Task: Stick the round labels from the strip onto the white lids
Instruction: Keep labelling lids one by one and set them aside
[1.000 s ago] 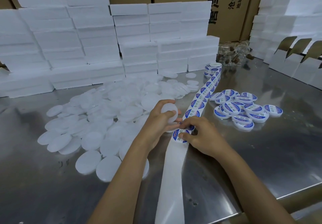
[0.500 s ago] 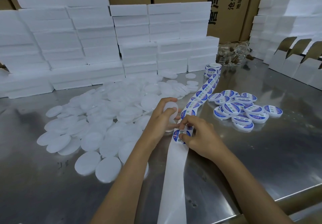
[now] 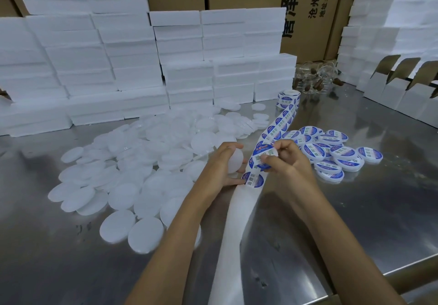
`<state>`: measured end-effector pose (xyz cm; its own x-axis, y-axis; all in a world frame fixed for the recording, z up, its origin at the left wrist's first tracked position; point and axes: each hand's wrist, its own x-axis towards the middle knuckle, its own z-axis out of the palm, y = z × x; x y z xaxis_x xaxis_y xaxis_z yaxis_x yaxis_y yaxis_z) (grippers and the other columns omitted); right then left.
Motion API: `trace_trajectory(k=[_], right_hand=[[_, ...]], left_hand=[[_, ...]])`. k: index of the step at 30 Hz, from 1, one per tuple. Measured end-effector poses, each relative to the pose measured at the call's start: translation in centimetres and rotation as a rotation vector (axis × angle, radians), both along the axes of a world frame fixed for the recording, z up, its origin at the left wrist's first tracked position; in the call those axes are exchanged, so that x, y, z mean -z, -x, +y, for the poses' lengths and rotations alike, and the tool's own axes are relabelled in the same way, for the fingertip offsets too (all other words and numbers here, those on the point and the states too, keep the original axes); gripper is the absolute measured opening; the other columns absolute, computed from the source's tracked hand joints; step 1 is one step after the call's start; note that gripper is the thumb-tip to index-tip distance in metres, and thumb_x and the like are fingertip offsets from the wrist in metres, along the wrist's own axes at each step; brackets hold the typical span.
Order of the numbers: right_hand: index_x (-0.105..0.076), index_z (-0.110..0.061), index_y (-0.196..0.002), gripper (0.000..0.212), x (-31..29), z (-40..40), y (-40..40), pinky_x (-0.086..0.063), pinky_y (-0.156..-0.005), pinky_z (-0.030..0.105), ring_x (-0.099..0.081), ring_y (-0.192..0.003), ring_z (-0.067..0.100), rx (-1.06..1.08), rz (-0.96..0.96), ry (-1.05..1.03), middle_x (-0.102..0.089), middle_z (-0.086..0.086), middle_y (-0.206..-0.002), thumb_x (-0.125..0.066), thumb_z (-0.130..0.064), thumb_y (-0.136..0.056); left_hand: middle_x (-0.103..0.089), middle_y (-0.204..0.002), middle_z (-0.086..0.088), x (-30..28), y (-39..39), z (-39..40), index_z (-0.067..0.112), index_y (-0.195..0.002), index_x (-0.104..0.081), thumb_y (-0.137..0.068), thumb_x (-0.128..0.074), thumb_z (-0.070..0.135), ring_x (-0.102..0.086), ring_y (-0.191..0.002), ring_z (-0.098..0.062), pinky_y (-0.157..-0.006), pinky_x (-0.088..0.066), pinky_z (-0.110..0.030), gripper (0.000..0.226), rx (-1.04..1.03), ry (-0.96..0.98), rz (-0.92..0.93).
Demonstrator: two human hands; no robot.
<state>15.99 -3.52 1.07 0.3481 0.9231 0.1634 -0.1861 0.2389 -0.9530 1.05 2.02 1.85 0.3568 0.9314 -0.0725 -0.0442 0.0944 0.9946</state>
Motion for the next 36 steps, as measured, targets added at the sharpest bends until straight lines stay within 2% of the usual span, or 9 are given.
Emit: trace_trajectory(k=[7, 10, 12, 16, 19, 26, 30, 33, 36], right_hand=[[-0.053, -0.013, -0.091, 0.03, -2.1, 2.7, 2.4, -0.056, -0.067, 0.024, -0.07, -0.078, 0.014, -0.099, -0.169, 0.023, -0.073, 0.006, -0.087, -0.071, 0.009, -0.081], [-0.053, -0.014, -0.09, 0.031, -2.0, 3.4, 3.9, -0.053, -0.067, 0.024, -0.066, -0.076, 0.014, -0.082, -0.228, 0.021, -0.07, 0.002, -0.083, -0.074, 0.006, -0.08], [-0.053, -0.015, -0.09, 0.031, -1.6, 3.6, 4.6, -0.053, -0.07, 0.028, -0.064, -0.078, 0.016, -0.047, -0.241, 0.02, -0.068, 0.005, -0.085, -0.073, 0.006, -0.08], [-0.052, -0.016, -0.09, 0.032, -1.3, 3.5, 4.6, -0.055, -0.078, 0.04, -0.063, -0.081, 0.019, -0.013, -0.291, 0.012, -0.068, 0.013, -0.091, -0.073, 0.005, -0.08], [-0.052, -0.016, -0.091, 0.032, -1.2, 3.4, 4.6, -0.055, -0.077, 0.037, -0.064, -0.082, 0.02, -0.012, -0.333, 0.011, -0.068, 0.012, -0.09, -0.073, 0.004, -0.08], [-0.051, -0.018, -0.091, 0.034, -1.0, 3.3, 4.7, -0.055, -0.08, 0.038, -0.068, -0.09, 0.03, -0.001, -0.387, -0.001, -0.069, 0.011, -0.092, -0.077, 0.002, -0.079], [-0.051, -0.018, -0.093, 0.034, -0.6, 3.2, 4.6, -0.053, -0.069, 0.024, -0.064, -0.077, 0.015, 0.017, -0.436, -0.04, -0.066, 0.003, -0.087, -0.079, -0.004, -0.078], [-0.053, -0.021, -0.097, 0.036, -0.1, 3.4, 4.9, -0.048, -0.069, 0.017, -0.06, -0.08, 0.009, 0.097, -0.5, -0.083, -0.062, -0.005, -0.088, -0.081, -0.012, -0.077], [-0.046, -0.027, -0.121, 0.065, 0.2, 3.7, 4.4, -0.042, -0.076, 0.011, -0.053, -0.096, 0.007, 0.189, -0.566, -0.073, -0.052, -0.005, -0.104, -0.088, -0.026, -0.07]], left_hand=[[-0.062, -0.13, -0.031, -0.7, 1.2, 0.0, -0.009, -0.127, -0.059, -0.087, -0.058, 0.011, -0.063, -0.119, -0.037, -0.109, -0.048, -0.05, 0.045, 0.052, 0.338, -0.566], [-0.068, -0.116, -0.025, -0.8, 1.5, 0.1, -0.009, -0.117, -0.063, -0.092, -0.05, 0.009, -0.07, -0.1, -0.033, -0.09, -0.06, -0.041, 0.033, 0.104, 0.408, -0.714], [-0.07, -0.107, -0.024, -0.6, 1.5, 0.3, -0.006, -0.11, -0.066, -0.098, -0.047, 0.007, -0.073, -0.089, -0.032, -0.078, -0.063, -0.038, 0.026, 0.06, 0.434, -0.718], [-0.072, -0.102, -0.021, -0.5, 1.3, 0.4, -0.004, -0.113, -0.066, -0.103, -0.046, 0.009, -0.074, -0.084, -0.028, -0.076, -0.062, -0.035, 0.025, 0.007, 0.417, -0.673], [-0.074, -0.097, -0.02, -0.5, 1.1, 0.3, -0.003, -0.113, -0.066, -0.103, -0.046, 0.009, -0.074, -0.08, -0.027, -0.073, -0.062, -0.034, 0.025, -0.022, 0.399, -0.645], [-0.074, -0.11, -0.019, -0.5, 0.9, 0.2, 0.001, -0.124, -0.064, -0.102, -0.048, 0.012, -0.072, -0.095, -0.028, -0.097, -0.052, -0.041, 0.03, -0.045, 0.344, -0.559], [-0.074, -0.11, -0.017, -0.5, 0.7, 0.0, 0.003, -0.126, -0.064, -0.101, -0.049, 0.014, -0.071, -0.097, -0.027, -0.111, -0.041, -0.045, 0.031, -0.044, 0.336, -0.537], [-0.074, -0.111, -0.016, -0.8, 0.7, 0.0, 0.002, -0.127, -0.063, -0.102, -0.049, 0.015, -0.072, -0.099, -0.028, -0.11, -0.044, -0.046, 0.032, -0.065, 0.318, -0.53], [-0.068, -0.123, -0.025, -1.2, 0.9, 0.0, -0.001, -0.132, -0.06, -0.102, -0.049, 0.012, -0.067, -0.115, -0.037, -0.105, -0.05, -0.048, 0.034, -0.092, 0.35, -0.606]])
